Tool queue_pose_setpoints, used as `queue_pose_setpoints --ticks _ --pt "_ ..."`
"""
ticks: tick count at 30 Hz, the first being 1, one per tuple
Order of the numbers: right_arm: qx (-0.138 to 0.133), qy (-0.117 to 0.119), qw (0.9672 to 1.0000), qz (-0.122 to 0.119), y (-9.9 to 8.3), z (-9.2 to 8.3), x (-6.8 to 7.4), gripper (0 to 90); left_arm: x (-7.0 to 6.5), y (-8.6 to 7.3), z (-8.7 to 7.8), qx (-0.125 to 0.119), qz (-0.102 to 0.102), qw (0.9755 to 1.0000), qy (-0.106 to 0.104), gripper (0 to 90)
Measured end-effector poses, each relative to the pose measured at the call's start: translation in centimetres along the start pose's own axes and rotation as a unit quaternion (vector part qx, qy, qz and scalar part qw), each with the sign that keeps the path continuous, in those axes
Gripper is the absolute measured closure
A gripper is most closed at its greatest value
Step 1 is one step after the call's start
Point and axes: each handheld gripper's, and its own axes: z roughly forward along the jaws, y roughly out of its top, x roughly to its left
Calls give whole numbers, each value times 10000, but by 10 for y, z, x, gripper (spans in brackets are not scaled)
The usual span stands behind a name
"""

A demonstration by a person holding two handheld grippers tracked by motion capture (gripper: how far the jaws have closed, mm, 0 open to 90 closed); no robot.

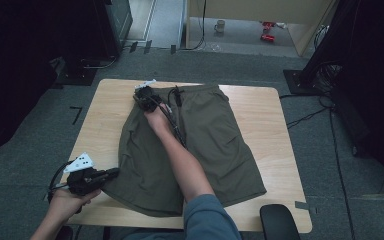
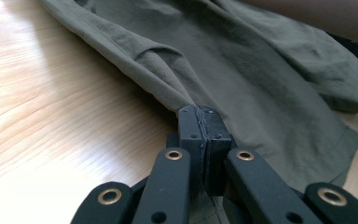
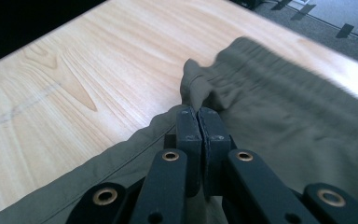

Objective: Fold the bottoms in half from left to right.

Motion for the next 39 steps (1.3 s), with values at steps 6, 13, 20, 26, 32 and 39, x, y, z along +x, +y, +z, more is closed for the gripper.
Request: queue_pose_setpoints --ticks 6,13,20,26,32,39 --pt "-93 148 9997 145 4 -32 -22 887 -17 26 11 161 235 9994 -197 900" --pt "-208 137 9996 103 7 -70 -43 887 -49 68 20 191 676 9963 -500 900" --pt "-392 219 9984 355 0 -107 -71 888 -79 103 41 199 1068 9905 -847 900" --pt "-393 54 9983 433 -16 -139 -105 887 -101 121 68 258 1323 9853 -1049 900" --pt "-296 -163 9981 507 -33 -157 -130 888 -116 130 102 306 1466 9823 -1126 900" --pt "-88 -491 9967 635 -60 -169 -160 889 -130 128 147 457 1555 9792 -1217 900"
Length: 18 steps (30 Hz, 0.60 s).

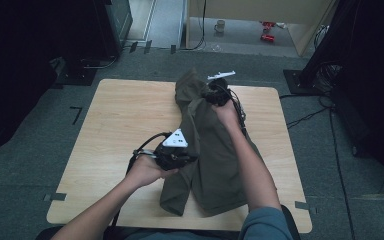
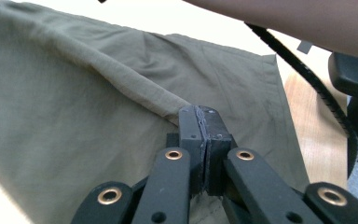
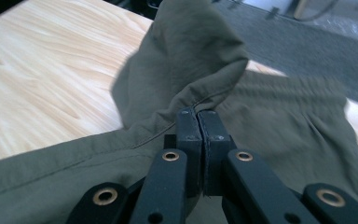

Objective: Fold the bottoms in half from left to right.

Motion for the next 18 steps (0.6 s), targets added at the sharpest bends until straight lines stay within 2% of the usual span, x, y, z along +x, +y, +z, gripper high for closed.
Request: queue_pose_setpoints --ticks 3,4,6,8,12,18 --pt "125 -154 9998 50 -11 1 -12 889 -1 -2 21 88 6 9999 -89 900" --pt "283 -249 9993 1 -17 3 -19 888 -1 -4 27 132 1 9999 -100 900" --pt "354 -311 9989 -32 -20 4 -21 889 -3 -7 41 207 35 9997 -124 900" --pt "330 -502 9981 -121 -28 5 -25 889 -3 -10 54 288 45 9995 -142 900" --pt "534 -731 9955 -298 -40 11 -31 889 -1 -19 76 387 -148 9989 -208 900" --pt "908 -741 9928 -244 -51 22 -38 888 6 -31 93 729 -312 9967 -147 899"
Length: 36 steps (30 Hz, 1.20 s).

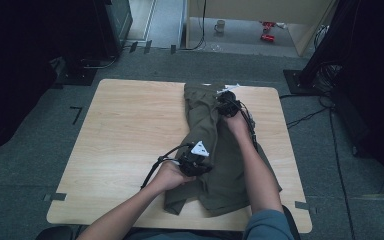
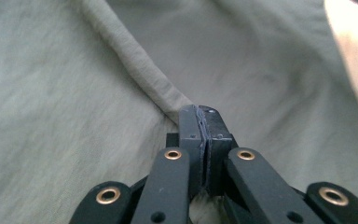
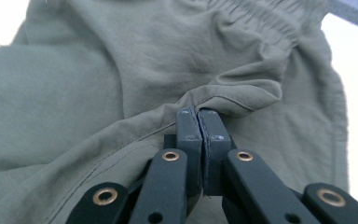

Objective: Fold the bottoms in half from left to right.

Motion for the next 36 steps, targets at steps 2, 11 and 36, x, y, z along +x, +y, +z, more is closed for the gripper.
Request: queue_pose_setpoints --ticks 2,11,36 --pt "145 -3 9999 -55 -3 7 3 888 4 -3 3 92 -71 9999 -9 899" --pt "110 73 9998 117 -6 16 7 887 20 -13 -5 91 -136 9999 -11 897" --pt "-334 372 9982 332 -11 21 37 884 116 -70 -95 118 -933 9899 1062 895"
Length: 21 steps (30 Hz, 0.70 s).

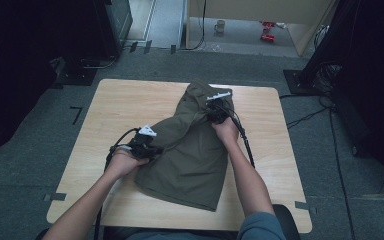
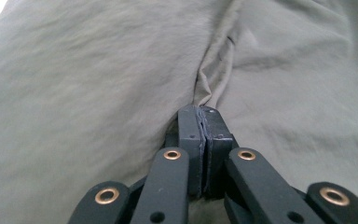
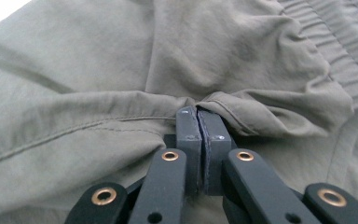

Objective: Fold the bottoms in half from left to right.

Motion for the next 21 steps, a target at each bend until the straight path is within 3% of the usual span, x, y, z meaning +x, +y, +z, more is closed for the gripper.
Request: queue_pose_setpoints --ticks 5,9,13,16,21 --pt "-257 36 9997 8 -8 0 7 883 19 -6 -8 -130 -204 9996 154 894" --pt "-318 87 9995 25 -10 -1 11 885 29 -9 -12 -168 -199 9991 324 893" --pt "-290 226 9993 103 -12 -2 15 886 40 -12 -18 -161 -48 9961 864 892" --pt "-270 315 9991 129 -13 -2 17 886 48 -16 -21 -256 -228 9956 867 893" --pt "-186 352 9992 106 -10 -3 16 886 42 -14 -25 -173 -141 9955 916 894"
